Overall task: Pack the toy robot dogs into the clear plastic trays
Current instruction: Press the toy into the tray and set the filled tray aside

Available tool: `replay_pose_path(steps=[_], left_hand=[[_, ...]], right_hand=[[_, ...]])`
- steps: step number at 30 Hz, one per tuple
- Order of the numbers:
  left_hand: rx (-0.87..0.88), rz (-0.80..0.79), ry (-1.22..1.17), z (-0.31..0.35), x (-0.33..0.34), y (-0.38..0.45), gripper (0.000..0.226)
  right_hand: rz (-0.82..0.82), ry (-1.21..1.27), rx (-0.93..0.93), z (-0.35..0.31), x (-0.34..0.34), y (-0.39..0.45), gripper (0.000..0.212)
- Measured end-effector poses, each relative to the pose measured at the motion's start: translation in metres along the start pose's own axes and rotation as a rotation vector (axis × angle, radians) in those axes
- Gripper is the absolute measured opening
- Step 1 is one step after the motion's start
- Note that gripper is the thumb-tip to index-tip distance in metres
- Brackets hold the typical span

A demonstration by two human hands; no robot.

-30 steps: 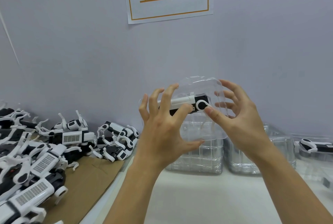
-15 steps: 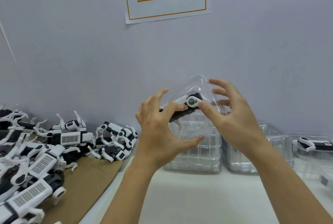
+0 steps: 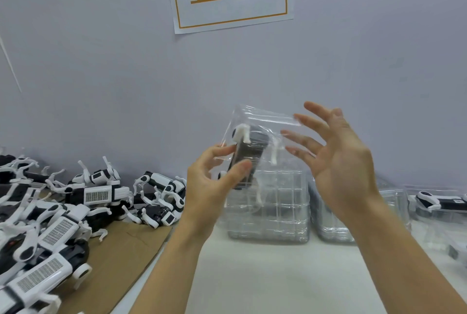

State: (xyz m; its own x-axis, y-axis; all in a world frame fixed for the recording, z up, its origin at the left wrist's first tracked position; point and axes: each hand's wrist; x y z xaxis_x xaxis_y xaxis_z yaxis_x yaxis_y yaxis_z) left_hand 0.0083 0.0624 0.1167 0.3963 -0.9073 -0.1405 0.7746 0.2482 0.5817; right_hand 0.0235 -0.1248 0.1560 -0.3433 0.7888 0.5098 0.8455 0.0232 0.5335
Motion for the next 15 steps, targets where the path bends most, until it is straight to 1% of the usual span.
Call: replay_pose_path(steps=[2, 4, 7, 9, 10, 13, 15], left_hand=[[-0.038, -0.044, -0.199, 0.000, -0.003, 0.001, 0.072], [-0.109, -0.077, -0.387, 0.002, -0.007, 0.001, 0.074], [-0.278, -0.070, -0.609, 0.001, -0.013, 0.001, 0.073], [-0.357, -0.072, -0.738, -0.001, -0.016, 0.000, 0.074], [-0.384, -0.108, -0.809, -0.002, -0.017, 0.000, 0.078], [-0.399, -0.297, -1.004, -0.001, -0.019, 0.001, 0.091], [-0.417, -0.340, -1.051, -0.001, -0.020, 0.002, 0.097]], right_hand=[[-0.001, -0.116, 0.001, 0.004, 0.002, -0.001, 0.035], [-0.044, -0.301, -0.017, 0.006, 0.004, -0.001, 0.024], [-0.195, -0.570, -0.020, 0.013, 0.005, -0.003, 0.016], [-0.292, -0.702, -0.005, 0.019, 0.008, -0.006, 0.014], [-0.324, -0.736, -0.009, 0.022, 0.010, -0.007, 0.014], [-0.355, -0.776, -0.070, 0.028, 0.016, -0.010, 0.017], [-0.360, -0.803, -0.123, 0.029, 0.018, -0.011, 0.019]])
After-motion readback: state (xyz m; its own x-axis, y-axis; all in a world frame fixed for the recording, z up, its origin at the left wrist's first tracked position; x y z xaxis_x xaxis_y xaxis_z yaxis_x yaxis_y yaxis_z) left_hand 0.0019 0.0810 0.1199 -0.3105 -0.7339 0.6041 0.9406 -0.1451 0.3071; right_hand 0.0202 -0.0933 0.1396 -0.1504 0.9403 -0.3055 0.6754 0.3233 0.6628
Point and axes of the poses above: each hand's wrist, its own y-axis towards the middle knuckle, its own x-axis out of the palm, z = x × y, and after that the axes turned 9 degrees about y, right-handed
